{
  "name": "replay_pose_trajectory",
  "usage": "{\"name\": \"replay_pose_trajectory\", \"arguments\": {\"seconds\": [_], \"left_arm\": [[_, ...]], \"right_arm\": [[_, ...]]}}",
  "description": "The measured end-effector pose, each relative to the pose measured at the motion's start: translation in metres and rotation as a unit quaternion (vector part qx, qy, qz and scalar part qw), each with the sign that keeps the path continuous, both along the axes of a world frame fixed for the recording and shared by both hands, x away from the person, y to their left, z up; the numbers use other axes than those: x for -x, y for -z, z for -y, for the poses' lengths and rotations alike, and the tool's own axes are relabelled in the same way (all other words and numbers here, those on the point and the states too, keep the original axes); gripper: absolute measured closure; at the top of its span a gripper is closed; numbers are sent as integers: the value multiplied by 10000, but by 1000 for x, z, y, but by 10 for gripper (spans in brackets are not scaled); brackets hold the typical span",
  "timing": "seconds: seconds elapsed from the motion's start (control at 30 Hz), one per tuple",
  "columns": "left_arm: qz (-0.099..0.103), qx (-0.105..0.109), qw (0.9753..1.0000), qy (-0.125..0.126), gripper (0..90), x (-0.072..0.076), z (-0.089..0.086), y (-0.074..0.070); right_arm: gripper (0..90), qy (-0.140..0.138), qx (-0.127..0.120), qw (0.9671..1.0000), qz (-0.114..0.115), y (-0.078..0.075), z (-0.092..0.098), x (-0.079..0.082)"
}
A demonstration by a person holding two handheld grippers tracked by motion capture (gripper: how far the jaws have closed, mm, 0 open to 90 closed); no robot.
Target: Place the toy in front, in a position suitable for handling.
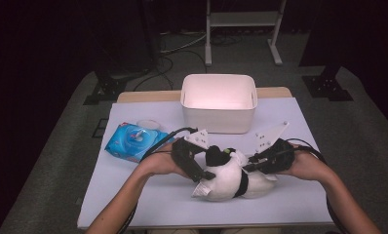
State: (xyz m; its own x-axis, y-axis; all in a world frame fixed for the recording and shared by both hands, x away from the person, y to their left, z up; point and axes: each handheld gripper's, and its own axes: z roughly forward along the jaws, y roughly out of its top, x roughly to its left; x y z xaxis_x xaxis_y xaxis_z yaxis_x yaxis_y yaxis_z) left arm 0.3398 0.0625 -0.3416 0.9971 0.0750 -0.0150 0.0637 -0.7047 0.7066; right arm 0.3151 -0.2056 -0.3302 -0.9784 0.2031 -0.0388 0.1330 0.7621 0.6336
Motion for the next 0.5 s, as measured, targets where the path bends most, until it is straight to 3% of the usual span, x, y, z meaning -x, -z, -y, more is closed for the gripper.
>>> {"name": "replay_pose_trajectory", "arguments": {"seconds": [0.13,0.23,0.37,0.5], "left_arm": [[-49,95,9999,-19,98,-2,-1,1],[-2,170,9998,-45,95,0,-4,-2],[11,142,9999,-40,95,2,-5,-5],[-131,230,9996,2,96,4,-7,-3]], "right_arm": [[771,1,-7,10000,52,-2,5,0],[772,117,-105,9999,-38,2,11,1],[773,161,-191,9997,-64,5,16,0],[774,265,-318,9991,-102,8,27,2]]}}
